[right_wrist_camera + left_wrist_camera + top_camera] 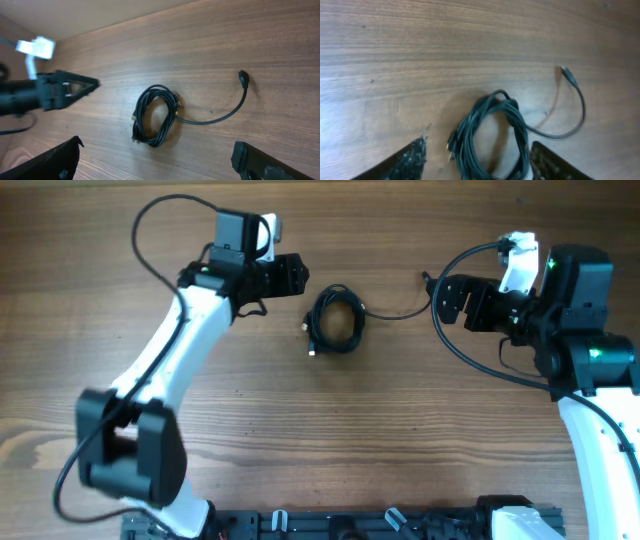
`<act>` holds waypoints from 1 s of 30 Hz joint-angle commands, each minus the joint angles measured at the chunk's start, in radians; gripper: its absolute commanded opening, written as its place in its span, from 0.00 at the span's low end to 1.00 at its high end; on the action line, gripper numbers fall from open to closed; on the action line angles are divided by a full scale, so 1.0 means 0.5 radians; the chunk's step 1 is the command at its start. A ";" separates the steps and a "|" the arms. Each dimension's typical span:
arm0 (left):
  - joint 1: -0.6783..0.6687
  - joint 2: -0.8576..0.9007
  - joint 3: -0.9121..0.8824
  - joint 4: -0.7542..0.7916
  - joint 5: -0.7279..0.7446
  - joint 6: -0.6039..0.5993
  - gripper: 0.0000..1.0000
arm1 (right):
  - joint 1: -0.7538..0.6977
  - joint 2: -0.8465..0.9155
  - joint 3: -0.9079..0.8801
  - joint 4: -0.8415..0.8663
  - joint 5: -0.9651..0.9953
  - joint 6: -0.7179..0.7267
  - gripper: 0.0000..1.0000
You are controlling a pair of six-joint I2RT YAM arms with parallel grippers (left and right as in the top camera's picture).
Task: Untangle cables
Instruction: 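Reach both grippers toward the black cable coil and grasp it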
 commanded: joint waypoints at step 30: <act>-0.182 0.713 0.024 0.378 -0.105 -0.251 0.31 | -0.006 0.092 0.045 -0.021 0.000 0.024 0.99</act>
